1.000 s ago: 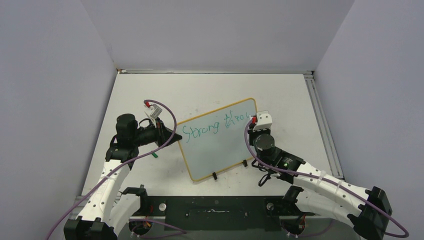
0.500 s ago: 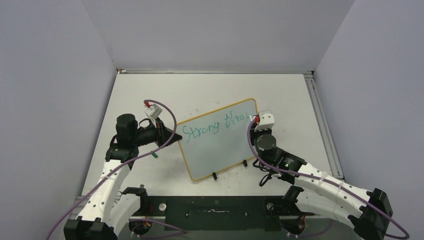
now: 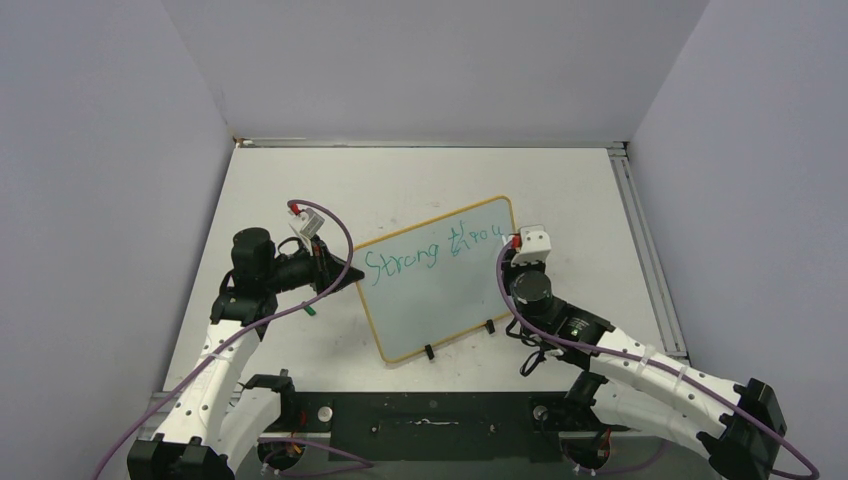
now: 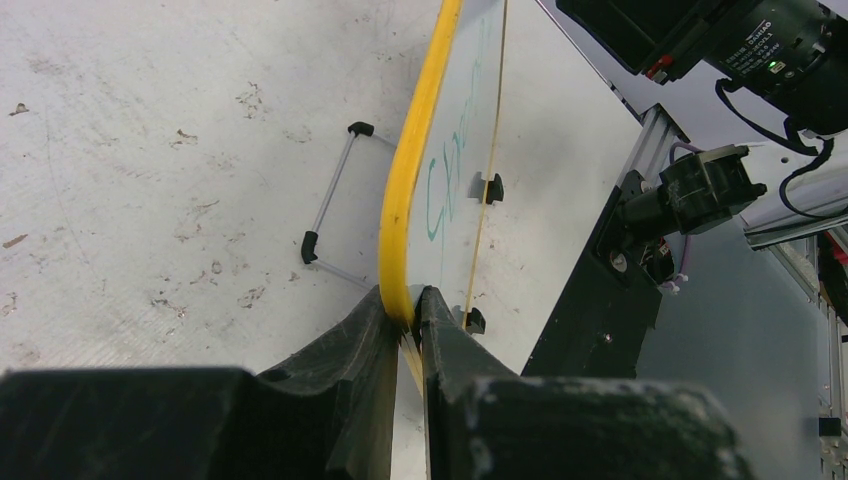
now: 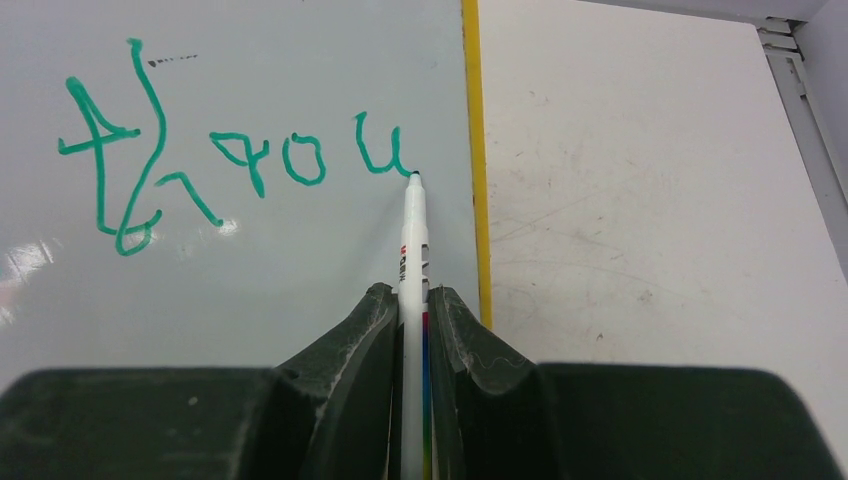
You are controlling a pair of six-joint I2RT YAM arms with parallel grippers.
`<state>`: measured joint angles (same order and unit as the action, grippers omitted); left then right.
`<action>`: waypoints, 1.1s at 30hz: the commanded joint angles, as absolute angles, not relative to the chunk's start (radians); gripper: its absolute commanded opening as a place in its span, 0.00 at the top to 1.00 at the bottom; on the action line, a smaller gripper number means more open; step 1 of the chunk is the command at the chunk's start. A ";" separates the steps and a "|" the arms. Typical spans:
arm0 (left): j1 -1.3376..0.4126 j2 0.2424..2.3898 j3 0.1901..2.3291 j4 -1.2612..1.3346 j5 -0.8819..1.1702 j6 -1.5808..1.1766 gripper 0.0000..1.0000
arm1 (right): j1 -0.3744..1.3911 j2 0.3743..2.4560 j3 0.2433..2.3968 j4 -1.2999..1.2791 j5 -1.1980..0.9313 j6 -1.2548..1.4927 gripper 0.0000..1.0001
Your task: Write a sentence on the whiteboard
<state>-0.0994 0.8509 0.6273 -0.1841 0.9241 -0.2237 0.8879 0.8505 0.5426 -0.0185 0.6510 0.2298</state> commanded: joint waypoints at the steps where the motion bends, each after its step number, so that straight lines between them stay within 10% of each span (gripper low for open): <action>1: -0.100 0.833 0.638 -0.151 0.911 -0.187 1.00 | 0.875 0.836 0.551 -0.010 0.677 0.219 0.95; 33: -0.103 0.833 0.638 -0.151 0.909 -0.187 1.00 | 0.784 0.846 0.567 0.137 0.512 0.109 0.95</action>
<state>-0.1020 0.8509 0.6273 -0.1841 0.9241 -0.2237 0.7914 0.8413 0.5426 0.0818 0.5663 0.1310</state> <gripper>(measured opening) 0.104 0.151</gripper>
